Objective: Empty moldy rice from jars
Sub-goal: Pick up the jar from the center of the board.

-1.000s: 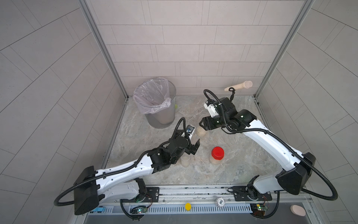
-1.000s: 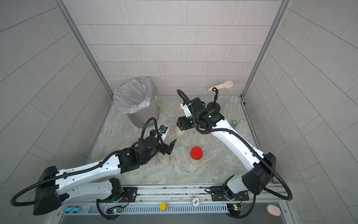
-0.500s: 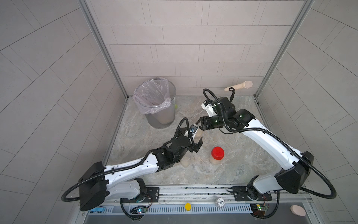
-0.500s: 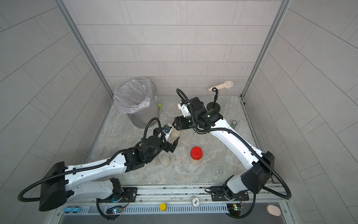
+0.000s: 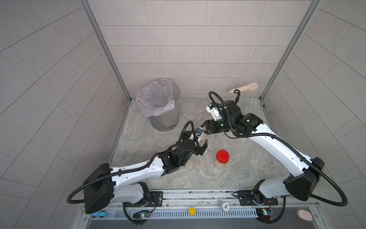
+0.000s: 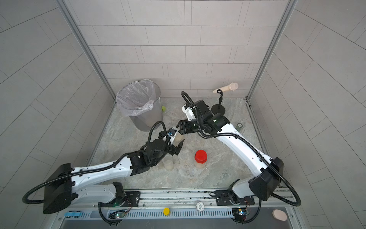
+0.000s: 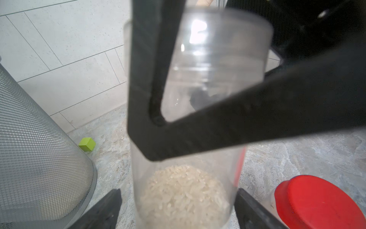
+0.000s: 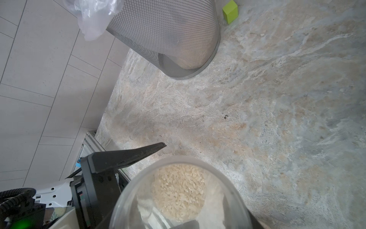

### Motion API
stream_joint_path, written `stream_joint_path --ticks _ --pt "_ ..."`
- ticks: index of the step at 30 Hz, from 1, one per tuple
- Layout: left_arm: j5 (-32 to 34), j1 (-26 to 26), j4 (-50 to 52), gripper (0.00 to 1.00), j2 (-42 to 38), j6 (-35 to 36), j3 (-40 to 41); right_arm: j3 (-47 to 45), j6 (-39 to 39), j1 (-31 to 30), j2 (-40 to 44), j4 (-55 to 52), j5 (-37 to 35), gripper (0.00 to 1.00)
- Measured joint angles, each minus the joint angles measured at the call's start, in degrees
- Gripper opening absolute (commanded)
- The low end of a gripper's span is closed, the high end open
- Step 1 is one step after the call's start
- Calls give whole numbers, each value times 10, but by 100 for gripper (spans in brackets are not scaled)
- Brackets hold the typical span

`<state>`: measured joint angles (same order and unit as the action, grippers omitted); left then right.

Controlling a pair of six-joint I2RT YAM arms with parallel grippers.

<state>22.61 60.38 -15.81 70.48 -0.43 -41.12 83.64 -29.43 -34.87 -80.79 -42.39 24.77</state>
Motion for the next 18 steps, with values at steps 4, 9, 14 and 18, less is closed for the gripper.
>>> stream_joint_path --ticks 4,9,14,18 --pt "2 -1 -14 78 2 1 3 -7 -2 0 7 3 2 44" --pt "2 -1 -21 59 2 9 6 -10 -4 0 10 12 4 50" --pt "2 -1 -21 48 2 14 7 -15 -5 0 12 17 4 71" --pt "7 -2 -28 41 2 12 9 -16 -8 1 18 14 0 87"
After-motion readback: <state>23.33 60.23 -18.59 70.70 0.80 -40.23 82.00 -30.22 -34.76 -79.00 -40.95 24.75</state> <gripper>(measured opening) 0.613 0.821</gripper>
